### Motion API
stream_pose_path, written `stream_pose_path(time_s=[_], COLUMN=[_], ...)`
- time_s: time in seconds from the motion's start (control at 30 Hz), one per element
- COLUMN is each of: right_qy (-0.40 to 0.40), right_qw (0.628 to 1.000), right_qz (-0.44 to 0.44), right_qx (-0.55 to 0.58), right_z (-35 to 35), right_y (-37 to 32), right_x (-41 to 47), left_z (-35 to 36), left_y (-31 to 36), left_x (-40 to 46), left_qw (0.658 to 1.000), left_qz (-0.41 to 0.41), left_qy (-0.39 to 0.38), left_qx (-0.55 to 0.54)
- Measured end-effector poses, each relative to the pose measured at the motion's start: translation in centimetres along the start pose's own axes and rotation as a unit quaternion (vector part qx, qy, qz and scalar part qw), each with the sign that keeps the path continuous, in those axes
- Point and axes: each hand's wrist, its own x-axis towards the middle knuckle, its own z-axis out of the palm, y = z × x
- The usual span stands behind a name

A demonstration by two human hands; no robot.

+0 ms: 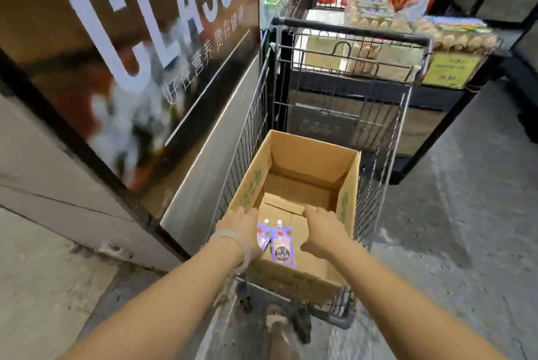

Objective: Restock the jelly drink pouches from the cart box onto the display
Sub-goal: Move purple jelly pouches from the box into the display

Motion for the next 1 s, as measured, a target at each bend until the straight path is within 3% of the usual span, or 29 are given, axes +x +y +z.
stream_pose_path(time_s=[0.3, 0.47, 0.7, 0.9, 1.0], right_qy=[-0.162, -0.216, -0.173, -0.184, -0.182], right_qw=[0.978, 0.925, 0.821, 0.762, 0.746], right_qz=[0.061, 0.144, 0.315, 0.381, 0.38], right_qx=[0.117, 0.278, 0.444, 0.489, 0.516], right_z=[8.7, 16.5, 23.5, 26.1, 26.0], right_y=[3.0, 4.4, 3.8, 2.9, 2.9], right_x=[15.0, 18.5, 21.0, 21.0, 20.9], left_z=[7.0, 14.8, 21.1, 22.2, 22.6], left_y=[-0.1, -0.8, -2.7, -2.4, -2.0], left_x=[16.4, 22.6, 26.6, 26.6, 26.4], left_qw=[0.978, 0.948, 0.893, 0.888, 0.87], left_qz=[-0.077, -0.157, -0.328, -0.346, -0.366], left_qy=[-0.188, -0.265, -0.257, -0.229, -0.197], left_qx=[-0.046, -0.08, -0.172, -0.199, -0.266])
